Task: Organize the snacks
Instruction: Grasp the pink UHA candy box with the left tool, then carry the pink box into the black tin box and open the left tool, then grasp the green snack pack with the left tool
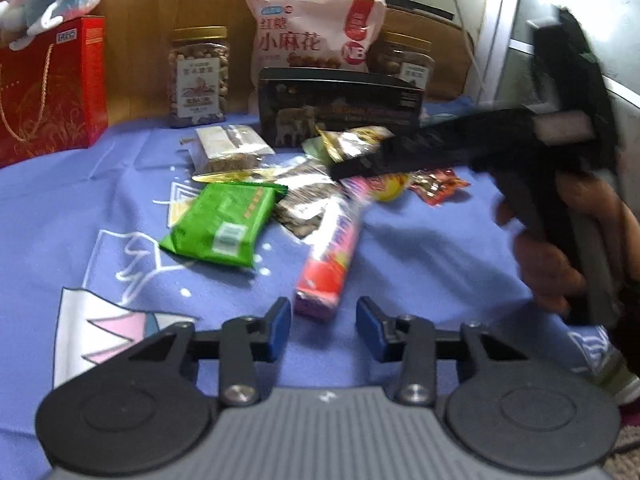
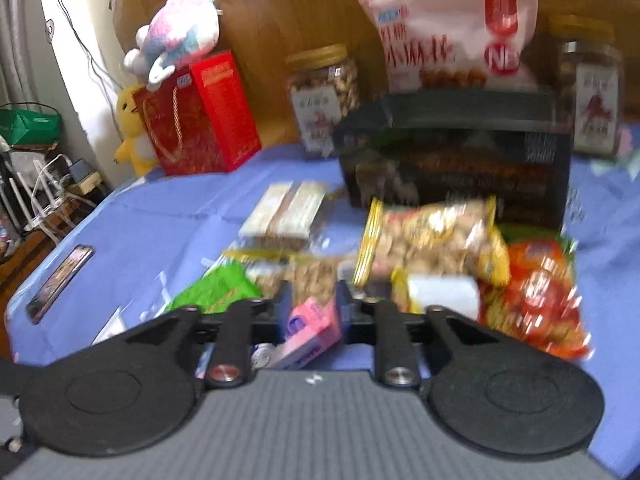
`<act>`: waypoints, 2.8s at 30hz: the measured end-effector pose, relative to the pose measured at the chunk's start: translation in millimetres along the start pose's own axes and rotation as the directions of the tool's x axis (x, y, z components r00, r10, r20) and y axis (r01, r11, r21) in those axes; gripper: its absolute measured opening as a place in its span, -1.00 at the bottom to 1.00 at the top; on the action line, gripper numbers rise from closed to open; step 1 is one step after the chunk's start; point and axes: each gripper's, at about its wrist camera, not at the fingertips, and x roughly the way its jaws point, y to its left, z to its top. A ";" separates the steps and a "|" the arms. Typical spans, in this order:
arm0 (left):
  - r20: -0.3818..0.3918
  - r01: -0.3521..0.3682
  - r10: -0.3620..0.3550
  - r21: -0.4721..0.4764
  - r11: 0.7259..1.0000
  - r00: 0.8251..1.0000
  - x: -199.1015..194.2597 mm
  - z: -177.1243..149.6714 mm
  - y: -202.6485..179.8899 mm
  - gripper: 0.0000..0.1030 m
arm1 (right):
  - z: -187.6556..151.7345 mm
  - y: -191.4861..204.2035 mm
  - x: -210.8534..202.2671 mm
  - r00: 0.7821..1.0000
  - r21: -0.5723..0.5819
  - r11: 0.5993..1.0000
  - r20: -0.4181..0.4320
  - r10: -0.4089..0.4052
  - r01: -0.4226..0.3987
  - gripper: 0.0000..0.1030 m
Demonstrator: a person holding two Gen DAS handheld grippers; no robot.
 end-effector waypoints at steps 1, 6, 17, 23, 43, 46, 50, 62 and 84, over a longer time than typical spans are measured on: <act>0.007 -0.014 0.014 -0.005 1.000 1.000 0.6 2.1 3.3 -0.27 | -5.8 -1.3 -4.9 1.000 0.008 1.000 -0.006 0.006 -0.005 -0.57; 0.034 -0.024 0.026 -0.073 0.997 0.999 0.4 11.7 26.4 -0.18 | -38.9 -1.8 -45.3 0.997 0.040 0.997 -0.012 0.071 -0.071 -0.50; 0.002 0.109 -0.110 -0.109 0.988 0.994 4.7 18.8 35.7 0.22 | -58.3 18.8 -42.6 0.999 -0.206 0.979 -0.035 -0.001 -0.006 0.11; -0.025 0.088 -0.092 -0.127 0.988 0.995 8.5 20.8 34.8 -0.08 | -56.6 27.0 -36.6 0.999 -0.252 0.968 -0.032 -0.004 -0.004 -0.16; 0.049 0.115 -0.116 0.032 0.993 0.992 148.2 219.8 5.4 -0.02 | 76.8 -78.8 -5.4 0.927 -0.116 0.953 0.290 -0.236 0.279 -0.14; 0.005 0.097 -0.098 0.040 0.994 0.995 171.8 216.0 2.7 -0.04 | 75.3 -85.8 4.8 0.926 -0.120 0.946 0.273 -0.260 0.301 -0.12; -0.006 0.096 -0.096 0.018 0.995 0.995 182.6 212.0 6.2 -0.01 | 74.0 -95.3 8.7 0.929 -0.092 0.952 0.262 -0.261 0.293 -0.01; 0.170 0.146 -0.132 -0.074 0.986 0.977 69.0 168.1 55.9 0.33 | 30.8 -85.8 -48.9 0.946 0.041 0.990 0.293 -0.141 0.135 0.10; 0.065 0.173 -0.161 -0.327 0.929 0.985 -2.1 18.7 138.3 0.04 | 10.9 43.9 36.8 0.993 -0.156 0.982 -0.056 0.100 -0.107 0.10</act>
